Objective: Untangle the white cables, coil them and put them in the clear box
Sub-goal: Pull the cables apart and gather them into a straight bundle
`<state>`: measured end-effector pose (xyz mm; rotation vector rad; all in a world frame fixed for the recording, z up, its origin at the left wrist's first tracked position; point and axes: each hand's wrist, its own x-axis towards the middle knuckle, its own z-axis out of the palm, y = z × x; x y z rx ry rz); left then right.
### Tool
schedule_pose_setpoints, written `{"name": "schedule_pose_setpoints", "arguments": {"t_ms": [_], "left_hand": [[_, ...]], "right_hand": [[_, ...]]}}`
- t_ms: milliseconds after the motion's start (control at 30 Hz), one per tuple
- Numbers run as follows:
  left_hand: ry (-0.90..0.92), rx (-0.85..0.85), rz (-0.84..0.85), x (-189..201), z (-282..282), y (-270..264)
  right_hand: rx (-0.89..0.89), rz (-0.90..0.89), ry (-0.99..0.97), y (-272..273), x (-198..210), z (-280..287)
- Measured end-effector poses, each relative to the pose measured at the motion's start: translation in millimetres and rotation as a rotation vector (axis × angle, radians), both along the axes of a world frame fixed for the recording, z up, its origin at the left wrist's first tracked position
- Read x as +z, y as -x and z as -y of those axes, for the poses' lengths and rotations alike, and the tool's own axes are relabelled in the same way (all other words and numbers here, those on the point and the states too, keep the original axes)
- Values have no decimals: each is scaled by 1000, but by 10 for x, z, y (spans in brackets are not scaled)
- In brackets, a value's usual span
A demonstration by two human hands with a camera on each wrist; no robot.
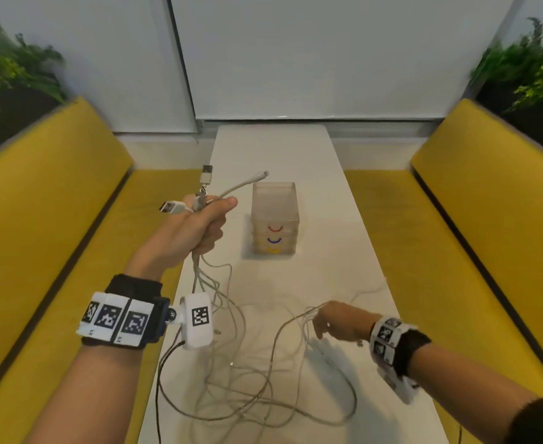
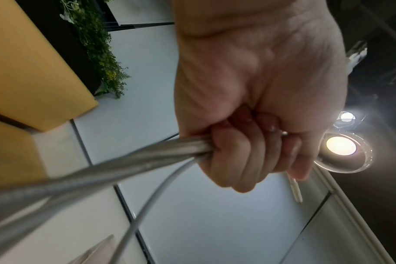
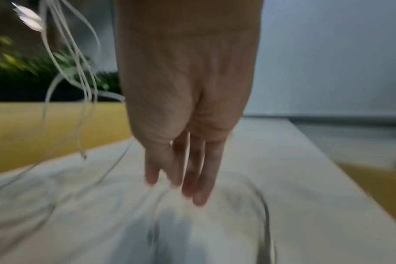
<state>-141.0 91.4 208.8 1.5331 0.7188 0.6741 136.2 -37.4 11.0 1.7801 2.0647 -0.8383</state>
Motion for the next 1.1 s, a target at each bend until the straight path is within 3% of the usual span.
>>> {"name": "schedule_pose_setpoints", "arguments": {"t_ms": [167,567,700,867,1000,1100], "left_hand": [[15,60,-28,-49,19,10],[289,-96,115,-104,-20,-39],[294,-112,117,-175,-55,-81],[136,17,3,-239,-66,-168],[97,11,24,-296,-28,-294],[134,-38,81,-351,-2,-415]], "right_hand": [[28,23,-67,-46,-697,210],[269,84,-153,48,-847,261],[138,41,-247,47,-887,311],[-156,-206,-430,92,-269,153],[-109,-390,-480,66,617,-123],[-162,-632,-539,66,1236,-247]]}}
